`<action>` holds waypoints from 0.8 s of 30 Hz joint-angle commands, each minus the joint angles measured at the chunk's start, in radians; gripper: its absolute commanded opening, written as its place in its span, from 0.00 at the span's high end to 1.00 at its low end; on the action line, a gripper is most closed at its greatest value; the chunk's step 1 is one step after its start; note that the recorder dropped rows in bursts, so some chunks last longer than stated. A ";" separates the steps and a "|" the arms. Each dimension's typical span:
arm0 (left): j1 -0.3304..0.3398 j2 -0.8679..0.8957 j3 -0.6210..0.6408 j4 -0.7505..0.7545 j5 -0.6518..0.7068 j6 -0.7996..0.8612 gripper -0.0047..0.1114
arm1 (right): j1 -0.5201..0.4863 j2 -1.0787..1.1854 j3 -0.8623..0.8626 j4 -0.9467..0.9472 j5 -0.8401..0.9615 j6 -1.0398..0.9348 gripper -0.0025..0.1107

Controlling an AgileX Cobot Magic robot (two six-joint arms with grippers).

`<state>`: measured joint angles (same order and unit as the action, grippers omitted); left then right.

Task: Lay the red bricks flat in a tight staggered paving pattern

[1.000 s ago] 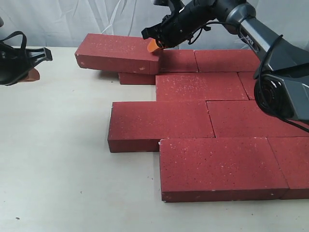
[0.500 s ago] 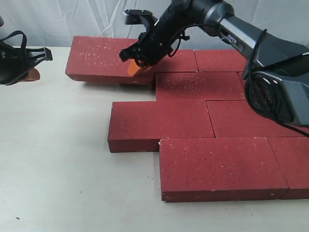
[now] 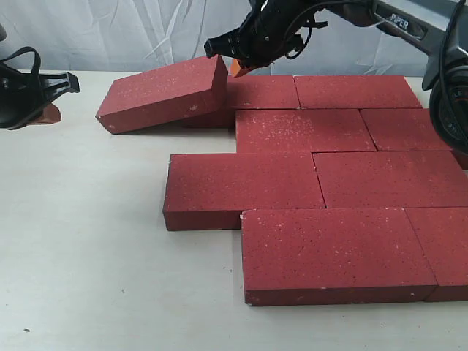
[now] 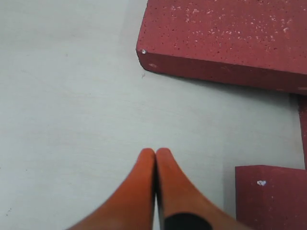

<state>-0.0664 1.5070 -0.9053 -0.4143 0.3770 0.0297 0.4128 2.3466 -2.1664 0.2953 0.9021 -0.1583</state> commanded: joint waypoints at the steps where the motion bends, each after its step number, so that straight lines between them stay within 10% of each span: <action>1: 0.005 0.005 -0.005 -0.007 -0.004 0.000 0.96 | 0.002 0.053 0.022 0.040 -0.068 0.019 0.98; 12: 0.005 0.005 -0.005 -0.009 -0.004 0.002 0.96 | 0.203 0.066 0.022 0.244 0.150 -0.241 0.98; 24: 0.005 0.005 -0.005 -0.015 -0.004 0.003 0.96 | 0.139 -0.007 0.022 0.059 0.038 0.015 0.98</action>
<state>-0.0664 1.5070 -0.9053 -0.4166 0.3770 0.0297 0.5787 2.3730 -2.1432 0.4211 0.9749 -0.2262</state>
